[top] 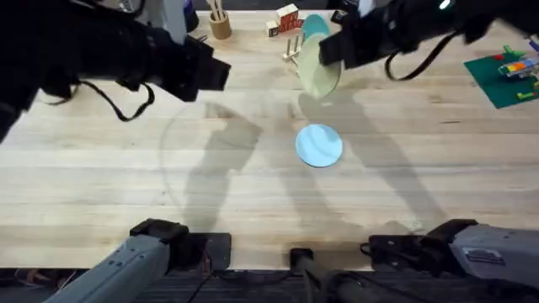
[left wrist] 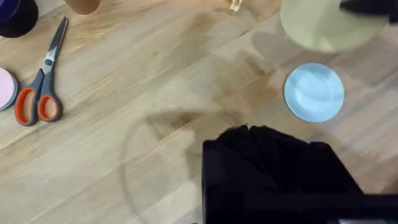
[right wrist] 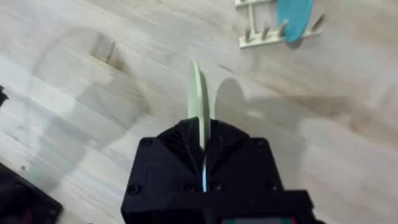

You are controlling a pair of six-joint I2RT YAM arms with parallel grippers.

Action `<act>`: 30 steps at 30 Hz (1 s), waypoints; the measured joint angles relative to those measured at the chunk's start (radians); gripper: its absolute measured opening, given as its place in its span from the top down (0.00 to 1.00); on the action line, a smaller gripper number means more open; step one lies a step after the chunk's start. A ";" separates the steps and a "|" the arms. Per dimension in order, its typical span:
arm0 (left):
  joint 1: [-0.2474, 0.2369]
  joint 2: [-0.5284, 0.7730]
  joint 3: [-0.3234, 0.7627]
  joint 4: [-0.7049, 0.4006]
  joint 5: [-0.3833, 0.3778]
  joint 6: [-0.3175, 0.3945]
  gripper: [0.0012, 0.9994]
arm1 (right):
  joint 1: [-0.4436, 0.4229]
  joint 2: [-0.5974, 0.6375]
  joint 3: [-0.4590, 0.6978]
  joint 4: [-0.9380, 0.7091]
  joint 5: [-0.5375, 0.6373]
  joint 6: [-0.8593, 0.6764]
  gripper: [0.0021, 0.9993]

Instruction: Pick up the plates from the table one by one and place each into a slot on the dish rack.

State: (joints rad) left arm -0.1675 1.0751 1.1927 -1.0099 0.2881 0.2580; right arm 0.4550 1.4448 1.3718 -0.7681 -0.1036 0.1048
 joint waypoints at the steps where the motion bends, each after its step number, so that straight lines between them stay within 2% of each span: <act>1: -0.024 -0.010 0.000 -0.007 -0.020 -0.009 0.96 | -0.006 0.000 0.022 -0.015 0.000 -0.033 0.97; 8: -0.139 -0.022 0.000 -0.041 -0.112 -0.046 0.96 | -0.037 0.000 0.130 -0.094 0.017 -0.241 0.97; 13: -0.157 -0.022 0.000 -0.041 -0.138 -0.053 0.95 | -0.046 0.000 0.161 -0.102 0.059 -0.333 0.97; 14: -0.157 -0.022 0.000 -0.041 -0.145 -0.052 0.88 | -0.046 0.000 0.162 -0.102 0.063 -0.343 0.97; 19: -0.157 -0.022 0.000 -0.041 -0.154 -0.057 0.09 | -0.046 0.000 0.163 -0.104 0.073 -0.375 0.97; 20: -0.157 -0.022 0.000 -0.041 -0.154 -0.061 0.03 | -0.046 0.000 0.163 -0.104 0.074 -0.377 0.97; 22: -0.157 -0.022 0.000 -0.041 -0.155 -0.061 0.01 | -0.046 0.000 0.163 -0.104 0.075 -0.387 0.97; 30: -0.157 -0.022 0.000 -0.041 -0.155 -0.061 0.00 | -0.048 0.000 0.170 -0.093 0.081 -0.413 0.97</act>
State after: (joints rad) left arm -0.3248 1.0531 1.1927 -1.0512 0.1333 0.1974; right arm 0.4069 1.4448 1.5421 -0.8614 -0.0223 -0.3080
